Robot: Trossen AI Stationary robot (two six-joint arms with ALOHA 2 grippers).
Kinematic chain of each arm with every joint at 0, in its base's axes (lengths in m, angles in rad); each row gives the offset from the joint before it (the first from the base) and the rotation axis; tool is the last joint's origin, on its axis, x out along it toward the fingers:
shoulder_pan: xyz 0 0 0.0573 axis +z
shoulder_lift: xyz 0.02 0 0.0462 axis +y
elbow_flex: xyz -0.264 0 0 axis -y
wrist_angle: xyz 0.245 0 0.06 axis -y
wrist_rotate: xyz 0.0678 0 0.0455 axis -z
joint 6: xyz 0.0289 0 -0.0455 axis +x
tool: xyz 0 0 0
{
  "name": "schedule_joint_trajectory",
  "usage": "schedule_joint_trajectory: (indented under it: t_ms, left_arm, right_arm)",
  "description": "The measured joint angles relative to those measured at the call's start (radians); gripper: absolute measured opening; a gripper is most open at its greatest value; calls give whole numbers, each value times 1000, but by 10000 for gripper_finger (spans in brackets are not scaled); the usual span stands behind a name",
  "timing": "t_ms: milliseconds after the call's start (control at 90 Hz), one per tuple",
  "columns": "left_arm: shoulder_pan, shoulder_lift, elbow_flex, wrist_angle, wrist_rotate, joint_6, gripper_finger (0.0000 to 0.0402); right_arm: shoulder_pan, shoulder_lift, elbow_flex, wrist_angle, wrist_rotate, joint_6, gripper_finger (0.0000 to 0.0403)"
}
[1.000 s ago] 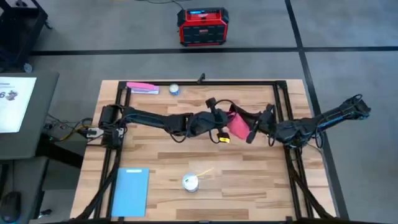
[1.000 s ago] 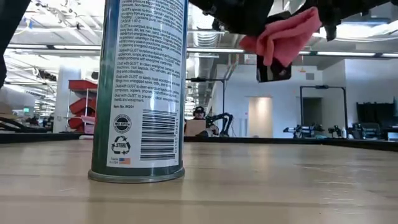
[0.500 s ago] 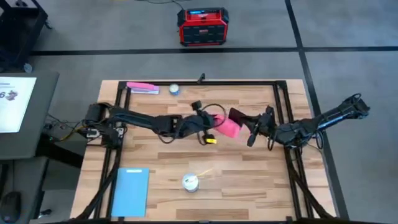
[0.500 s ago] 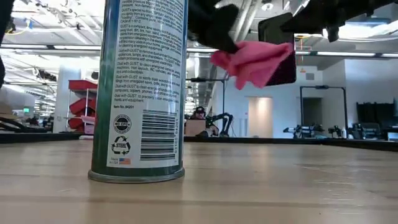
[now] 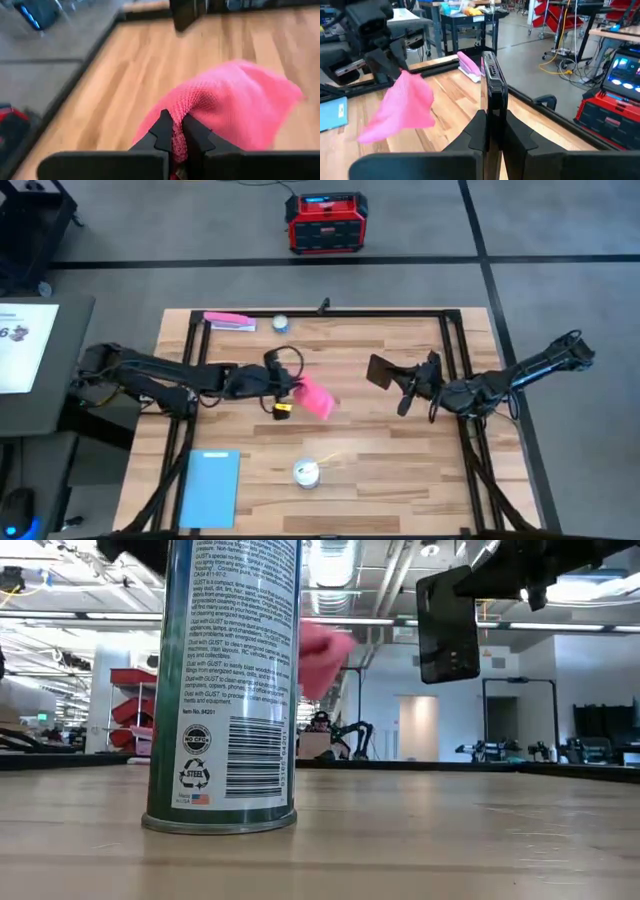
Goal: Apply microfiber cloth
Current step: Wipe the back of the black cellphone with the pink microfiber cloth
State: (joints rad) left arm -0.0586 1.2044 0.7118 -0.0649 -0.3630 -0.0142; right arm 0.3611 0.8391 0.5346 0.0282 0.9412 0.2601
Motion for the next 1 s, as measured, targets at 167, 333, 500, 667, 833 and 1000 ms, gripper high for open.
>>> schedule_joint_trajectory:
  t_ms: [167,333,500,667,833,1000]
  left_arm:
    - [0,-19,-105,6,-2,-78,0]
    - [0,-20,-164,15,-4,-122,0]
    - [0,-19,-224,14,-4,-179,0]
    - [0,-19,-283,36,-5,-234,0]
    - [-5,-19,-289,69,-3,-280,10]
    - [-21,-21,-267,94,19,-271,49]
  right_arm:
    - [0,0,0,-7,0,4,17]
    - [0,0,0,-23,-1,24,17]
    - [0,0,0,-32,-1,29,17]
    - [0,0,0,-33,-1,30,17]
    - [0,0,0,-36,-1,30,17]
    - [-1,0,0,-39,-1,30,17]
